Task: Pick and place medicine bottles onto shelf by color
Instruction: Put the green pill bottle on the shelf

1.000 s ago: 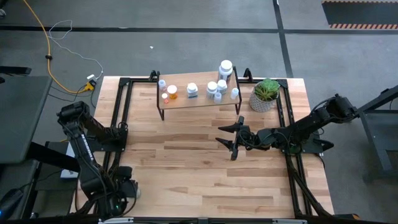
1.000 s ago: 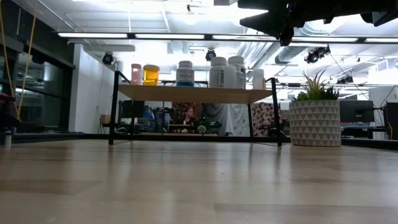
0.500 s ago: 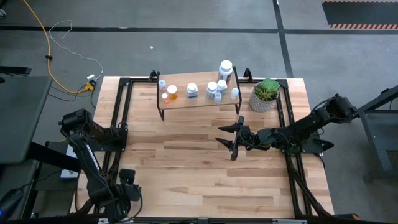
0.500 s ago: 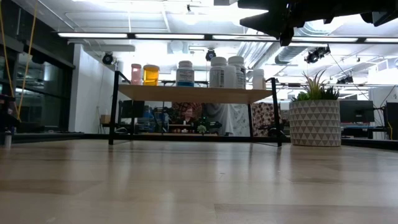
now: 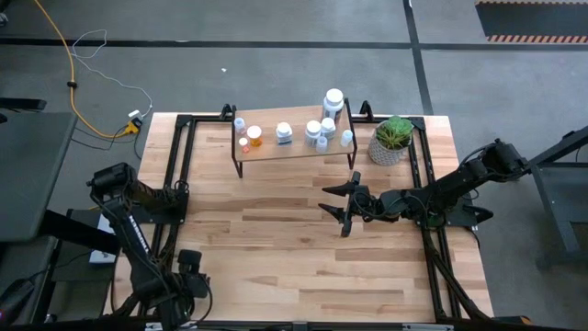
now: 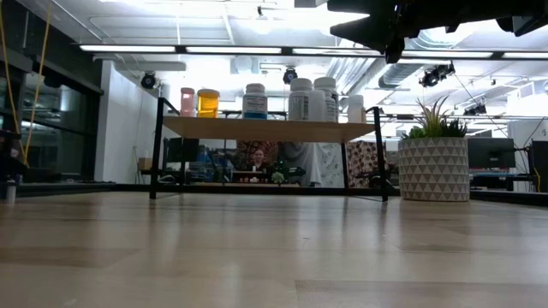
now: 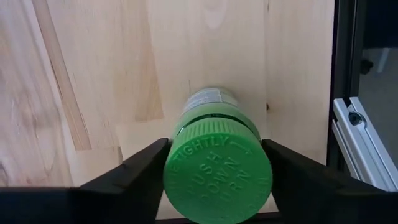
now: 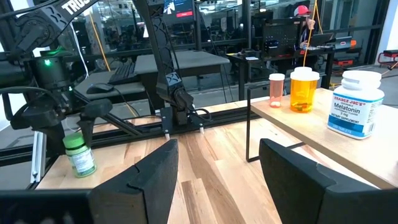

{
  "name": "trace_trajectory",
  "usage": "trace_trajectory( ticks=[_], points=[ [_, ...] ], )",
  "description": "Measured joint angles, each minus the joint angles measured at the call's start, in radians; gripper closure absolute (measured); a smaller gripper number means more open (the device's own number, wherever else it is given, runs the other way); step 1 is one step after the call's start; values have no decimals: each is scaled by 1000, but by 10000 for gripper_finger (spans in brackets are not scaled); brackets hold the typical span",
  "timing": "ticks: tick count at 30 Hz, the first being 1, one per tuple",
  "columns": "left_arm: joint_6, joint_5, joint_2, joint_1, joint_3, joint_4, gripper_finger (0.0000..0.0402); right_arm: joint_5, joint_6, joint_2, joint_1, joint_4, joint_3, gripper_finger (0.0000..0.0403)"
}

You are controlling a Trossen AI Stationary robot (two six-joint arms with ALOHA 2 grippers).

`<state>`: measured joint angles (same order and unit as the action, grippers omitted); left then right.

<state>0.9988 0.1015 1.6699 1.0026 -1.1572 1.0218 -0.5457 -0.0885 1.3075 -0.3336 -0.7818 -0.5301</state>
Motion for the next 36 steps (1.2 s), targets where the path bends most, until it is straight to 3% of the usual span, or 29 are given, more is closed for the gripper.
trace_trajectory(
  ticks=[6, 12, 17, 20, 24, 28, 32, 36],
  points=[
    [-41, 7, -3, -8, -2, 0, 208, 0, 0, 0, 0, 0, 0, 187],
    [-127, 44, 3, -21, -42, 44, 209, 0, 0, 0, 0, 0, 0, 187],
    [-270, 178, -34, -73, -169, 184, 210, 0, 0, 0, 0, 0, 0, 187],
    [-314, 322, -66, -132, -267, 327, 210, 0, 0, 0, 0, 0, 0, 187],
    [-341, 525, -87, -265, -411, 498, 208, 0, 0, 0, 0, 0, 0, 187],
    [-478, 551, -89, -472, -549, 534, 208, 0, 0, 0, 0, -1, 0, 187],
    [-610, 459, -71, -714, -645, 480, 207, 0, 0, 0, 0, -1, 0, 187],
    [-642, 271, -32, -953, -741, 482, 207, 0, 3, 0, 0, -1, 0, 187]
  ],
)
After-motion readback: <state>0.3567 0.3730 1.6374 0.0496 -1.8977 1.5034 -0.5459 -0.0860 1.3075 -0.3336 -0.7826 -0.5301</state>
